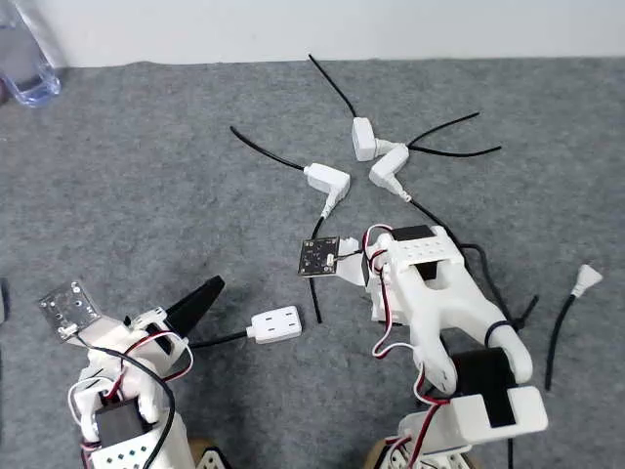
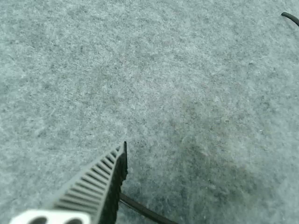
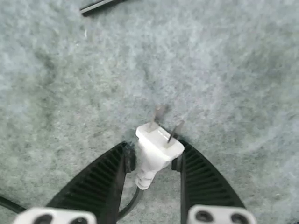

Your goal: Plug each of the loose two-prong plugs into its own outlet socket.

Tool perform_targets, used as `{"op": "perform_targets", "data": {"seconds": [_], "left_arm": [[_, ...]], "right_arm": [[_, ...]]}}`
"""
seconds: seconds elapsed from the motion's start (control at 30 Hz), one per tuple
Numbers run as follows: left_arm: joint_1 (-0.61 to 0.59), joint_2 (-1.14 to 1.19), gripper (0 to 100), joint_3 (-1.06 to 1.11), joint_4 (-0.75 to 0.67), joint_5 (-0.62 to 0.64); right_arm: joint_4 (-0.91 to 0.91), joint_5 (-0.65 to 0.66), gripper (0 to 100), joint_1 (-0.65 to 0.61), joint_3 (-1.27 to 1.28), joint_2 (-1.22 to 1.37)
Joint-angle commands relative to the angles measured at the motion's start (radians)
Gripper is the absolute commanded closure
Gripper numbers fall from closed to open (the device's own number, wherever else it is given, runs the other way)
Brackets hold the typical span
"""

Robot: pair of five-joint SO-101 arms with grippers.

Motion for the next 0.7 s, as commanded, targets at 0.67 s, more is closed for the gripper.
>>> {"op": "perform_targets", "data": {"seconds": [0.67], "left_arm": [[-0.002, -0.008, 35, -0.012, 0.006, -0.009]], "right_arm": [[-0.054, -0.071, 85.5, -0.045, -0.032, 0.013]]}}
